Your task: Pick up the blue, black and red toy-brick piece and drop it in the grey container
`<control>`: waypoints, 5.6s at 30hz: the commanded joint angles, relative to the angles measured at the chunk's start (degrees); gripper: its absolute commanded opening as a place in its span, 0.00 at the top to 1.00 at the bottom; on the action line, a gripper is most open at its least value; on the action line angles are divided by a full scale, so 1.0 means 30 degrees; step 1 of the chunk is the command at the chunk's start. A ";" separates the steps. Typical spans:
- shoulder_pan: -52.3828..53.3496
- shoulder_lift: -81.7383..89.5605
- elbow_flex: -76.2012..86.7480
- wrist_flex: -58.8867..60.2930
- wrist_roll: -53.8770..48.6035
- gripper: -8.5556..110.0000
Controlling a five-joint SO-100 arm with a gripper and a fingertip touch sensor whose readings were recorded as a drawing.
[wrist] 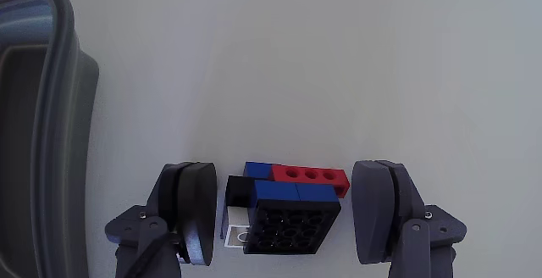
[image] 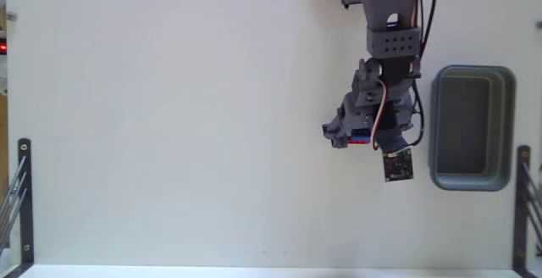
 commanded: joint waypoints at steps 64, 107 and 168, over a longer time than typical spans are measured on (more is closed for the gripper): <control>0.0009 0.0464 0.0122 -0.0275 0.0029 0.26; 0.0009 0.0464 0.0122 -0.0275 0.0029 0.36; 0.0009 0.1521 -0.3410 0.4314 0.0029 0.41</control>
